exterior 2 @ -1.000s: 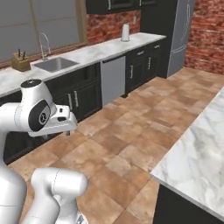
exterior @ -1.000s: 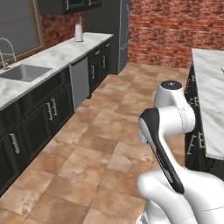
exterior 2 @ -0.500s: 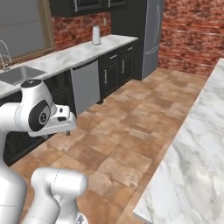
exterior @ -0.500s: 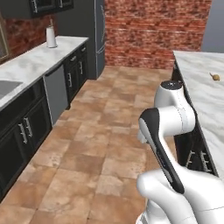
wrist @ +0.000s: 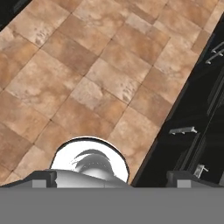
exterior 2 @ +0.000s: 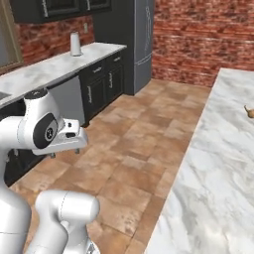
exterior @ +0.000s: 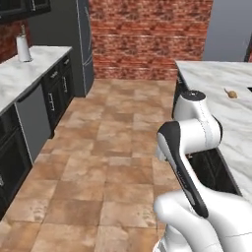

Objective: Place the pan on the center burner on the stove. Then place the tomato and the onion in the pan and turn on the center burner.

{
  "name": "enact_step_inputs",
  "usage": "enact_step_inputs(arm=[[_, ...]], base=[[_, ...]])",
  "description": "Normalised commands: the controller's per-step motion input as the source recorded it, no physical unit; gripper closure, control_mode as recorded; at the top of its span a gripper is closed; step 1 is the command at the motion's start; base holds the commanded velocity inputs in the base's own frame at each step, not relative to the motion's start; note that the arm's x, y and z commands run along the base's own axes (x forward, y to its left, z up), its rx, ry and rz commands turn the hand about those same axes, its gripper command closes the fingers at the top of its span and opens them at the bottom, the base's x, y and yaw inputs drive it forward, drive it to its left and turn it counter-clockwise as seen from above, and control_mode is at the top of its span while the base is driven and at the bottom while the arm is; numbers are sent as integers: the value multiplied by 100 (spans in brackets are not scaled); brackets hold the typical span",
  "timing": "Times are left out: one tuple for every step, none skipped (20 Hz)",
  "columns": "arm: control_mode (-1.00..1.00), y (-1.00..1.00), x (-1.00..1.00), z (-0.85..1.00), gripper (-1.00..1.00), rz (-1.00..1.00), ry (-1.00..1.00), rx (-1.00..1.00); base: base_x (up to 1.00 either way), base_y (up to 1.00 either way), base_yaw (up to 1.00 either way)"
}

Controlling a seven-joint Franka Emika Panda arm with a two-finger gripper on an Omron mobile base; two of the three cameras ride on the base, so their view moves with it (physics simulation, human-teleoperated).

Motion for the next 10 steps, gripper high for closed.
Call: enact_step_inputs(arm=[[100, 0, 0, 0, -100, 0, 0, 0], [100, 0, 0, 0, -100, 0, 0, 0], [100, 0, 0, 0, -100, 0, 0, 0], [100, 0, 0, 0, -100, 0, 0, 0], [100, 0, 0, 0, -100, 0, 0, 0], [100, 0, 0, 0, -100, 0, 0, 0], [100, 0, 0, 0, -100, 0, 0, 0], [100, 0, 0, 0, -100, 0, 0, 0], [100, 0, 0, 0, -100, 0, 0, 0], [100, 0, 0, 0, -100, 0, 0, 0]], base=[[81, 16, -29], [78, 14, -29], [75, 14, -29], [75, 17, -29], [75, 19, -30], [73, 20, -30], [73, 24, -30], [69, 25, -31], [65, 23, -31], [61, 21, -31]])
